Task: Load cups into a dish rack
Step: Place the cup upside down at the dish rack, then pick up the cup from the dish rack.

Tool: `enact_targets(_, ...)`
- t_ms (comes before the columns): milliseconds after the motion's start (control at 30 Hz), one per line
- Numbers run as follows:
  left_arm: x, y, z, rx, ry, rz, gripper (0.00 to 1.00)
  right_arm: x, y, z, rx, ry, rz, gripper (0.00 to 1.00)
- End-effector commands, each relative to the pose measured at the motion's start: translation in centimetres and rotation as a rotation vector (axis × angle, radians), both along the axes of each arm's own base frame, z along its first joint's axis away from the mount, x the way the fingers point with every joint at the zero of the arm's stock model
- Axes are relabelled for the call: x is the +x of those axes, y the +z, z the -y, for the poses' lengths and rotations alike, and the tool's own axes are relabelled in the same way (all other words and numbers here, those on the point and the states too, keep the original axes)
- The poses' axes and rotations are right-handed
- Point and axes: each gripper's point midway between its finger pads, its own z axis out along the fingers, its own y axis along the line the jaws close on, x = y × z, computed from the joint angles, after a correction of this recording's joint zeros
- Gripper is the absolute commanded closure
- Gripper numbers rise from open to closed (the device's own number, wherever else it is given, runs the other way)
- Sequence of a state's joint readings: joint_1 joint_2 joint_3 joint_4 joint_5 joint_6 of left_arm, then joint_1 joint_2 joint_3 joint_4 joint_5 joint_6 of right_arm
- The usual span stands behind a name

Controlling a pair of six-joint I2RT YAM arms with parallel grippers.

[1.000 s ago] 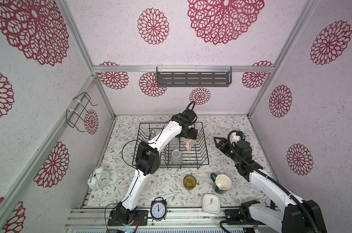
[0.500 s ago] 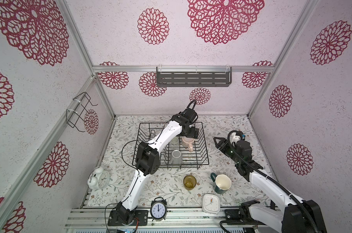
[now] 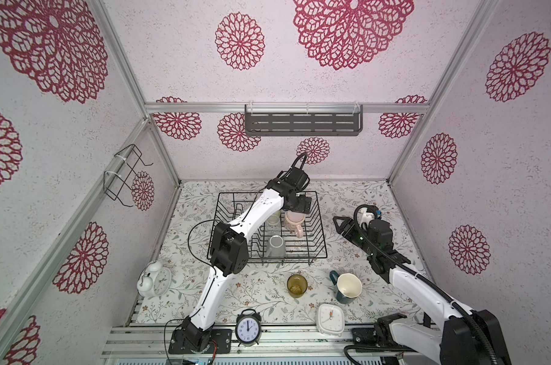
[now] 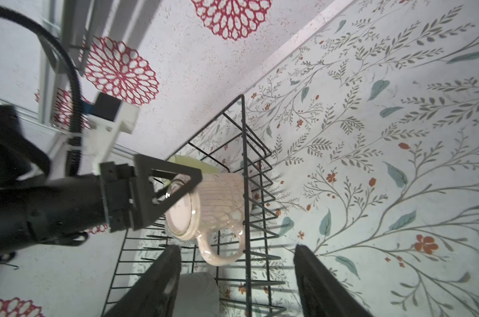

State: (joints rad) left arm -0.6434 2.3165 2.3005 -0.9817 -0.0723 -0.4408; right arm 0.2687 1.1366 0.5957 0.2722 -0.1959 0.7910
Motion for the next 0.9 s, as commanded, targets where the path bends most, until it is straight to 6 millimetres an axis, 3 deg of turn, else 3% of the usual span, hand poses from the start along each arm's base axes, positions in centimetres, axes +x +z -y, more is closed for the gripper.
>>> enact_targets(0,1.1,5.8,-0.2,-0.043,0.005,0.165,0.03,0.6,0.7,-1.3,-0.052,0.095,0.021,0.33)
enact_targets(167,1.4,8.3,-1.8,-0.016,0.054,0.237,0.03,0.3,-0.8,-3.8,-0.176,0.202,-0.013,0.38)
enact_targets(367,0.0,13.0,-4.7,-0.011,0.107,0.327,0.03,-0.2,0.8,-6.5,-0.44,0.278,0.037,0.46)
enact_targets(467,-1.6,15.3,-7.3,-0.01,0.157,0.367,0.03,-0.3,0.4,-7.9,-0.514,0.329,0.023,0.53)
enact_targets(633,-4.6,15.3,-11.5,-0.055,0.228,0.349,0.03,-0.3,-1.0,-10.2,-0.603,0.377,0.03,0.57)
enact_targets(867,-9.3,12.8,-17.9,-0.103,0.351,0.304,0.03,0.0,-4.6,-11.9,-0.661,0.461,-0.033,0.56)
